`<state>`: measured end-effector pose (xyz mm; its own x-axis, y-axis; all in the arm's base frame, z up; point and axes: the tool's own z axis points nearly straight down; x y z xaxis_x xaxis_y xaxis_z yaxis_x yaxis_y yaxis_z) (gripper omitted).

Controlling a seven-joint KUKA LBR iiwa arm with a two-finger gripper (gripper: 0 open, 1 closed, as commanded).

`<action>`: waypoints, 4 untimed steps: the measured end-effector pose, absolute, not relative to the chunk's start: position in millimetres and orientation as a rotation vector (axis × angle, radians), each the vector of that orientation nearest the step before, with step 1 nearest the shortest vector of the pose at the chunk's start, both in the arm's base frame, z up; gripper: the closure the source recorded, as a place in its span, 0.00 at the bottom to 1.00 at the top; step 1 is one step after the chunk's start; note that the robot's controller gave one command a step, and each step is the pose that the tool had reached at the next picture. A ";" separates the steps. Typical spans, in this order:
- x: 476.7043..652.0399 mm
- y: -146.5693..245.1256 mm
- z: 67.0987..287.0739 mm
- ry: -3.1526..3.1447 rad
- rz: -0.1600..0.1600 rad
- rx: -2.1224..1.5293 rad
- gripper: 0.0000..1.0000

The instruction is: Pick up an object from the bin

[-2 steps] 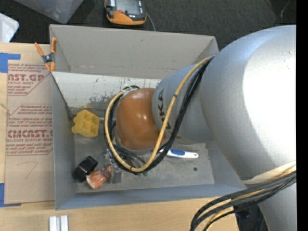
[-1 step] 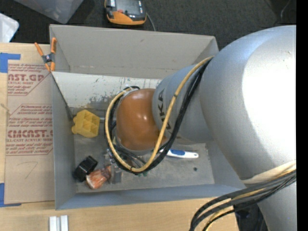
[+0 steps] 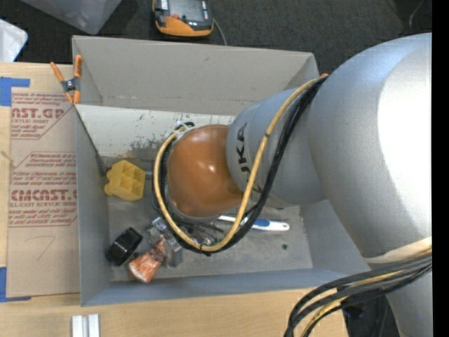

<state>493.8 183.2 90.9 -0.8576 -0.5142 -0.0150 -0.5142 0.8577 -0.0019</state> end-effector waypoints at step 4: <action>491.3 178.9 101.1 3.089 0.005 -0.540 1.00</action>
Offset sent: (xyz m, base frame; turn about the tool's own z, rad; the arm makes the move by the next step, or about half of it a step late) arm -0.0038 0.0044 0.0700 0.0092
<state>491.3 178.9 101.1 -0.9406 -0.3395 -0.0064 -0.3395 0.9406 0.0021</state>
